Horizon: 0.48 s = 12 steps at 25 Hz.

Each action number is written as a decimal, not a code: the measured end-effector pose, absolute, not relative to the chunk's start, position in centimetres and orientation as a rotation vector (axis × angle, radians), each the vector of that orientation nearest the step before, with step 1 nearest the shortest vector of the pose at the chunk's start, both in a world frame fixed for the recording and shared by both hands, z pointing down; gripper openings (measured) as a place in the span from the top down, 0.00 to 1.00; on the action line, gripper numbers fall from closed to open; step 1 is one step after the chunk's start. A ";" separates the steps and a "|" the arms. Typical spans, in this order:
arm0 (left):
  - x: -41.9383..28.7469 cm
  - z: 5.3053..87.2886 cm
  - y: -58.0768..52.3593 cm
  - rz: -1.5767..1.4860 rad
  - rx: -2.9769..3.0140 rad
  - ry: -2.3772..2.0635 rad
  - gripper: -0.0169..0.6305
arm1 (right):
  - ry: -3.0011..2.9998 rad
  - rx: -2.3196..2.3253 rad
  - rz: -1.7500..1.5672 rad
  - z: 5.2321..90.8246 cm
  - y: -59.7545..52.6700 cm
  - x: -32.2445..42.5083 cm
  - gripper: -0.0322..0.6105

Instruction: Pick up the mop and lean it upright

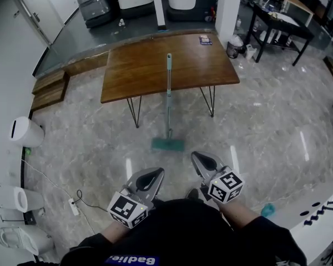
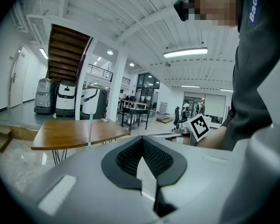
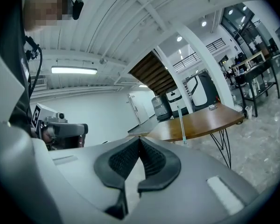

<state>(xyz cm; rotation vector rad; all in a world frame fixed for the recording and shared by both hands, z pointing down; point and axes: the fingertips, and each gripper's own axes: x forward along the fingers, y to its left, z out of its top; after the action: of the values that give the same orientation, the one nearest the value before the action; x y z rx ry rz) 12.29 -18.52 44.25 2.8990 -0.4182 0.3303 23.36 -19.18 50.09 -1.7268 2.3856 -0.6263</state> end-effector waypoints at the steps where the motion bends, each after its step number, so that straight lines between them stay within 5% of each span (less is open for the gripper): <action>1: 12.2 44.1 -18.6 0.320 2.907 -0.403 0.95 | 2.387 -1.732 -0.619 49.7 -19.1 23.0 0.95; 12: 7.8 42.9 -21.2 0.253 2.942 -0.276 0.95 | 2.531 -1.793 -0.472 46.4 -20.0 14.8 0.95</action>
<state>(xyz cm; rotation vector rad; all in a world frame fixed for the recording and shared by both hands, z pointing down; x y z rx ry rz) 7.81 -21.25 42.93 2.9422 -0.2762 0.2529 14.83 -19.96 46.41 -1.7933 2.5315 -0.4724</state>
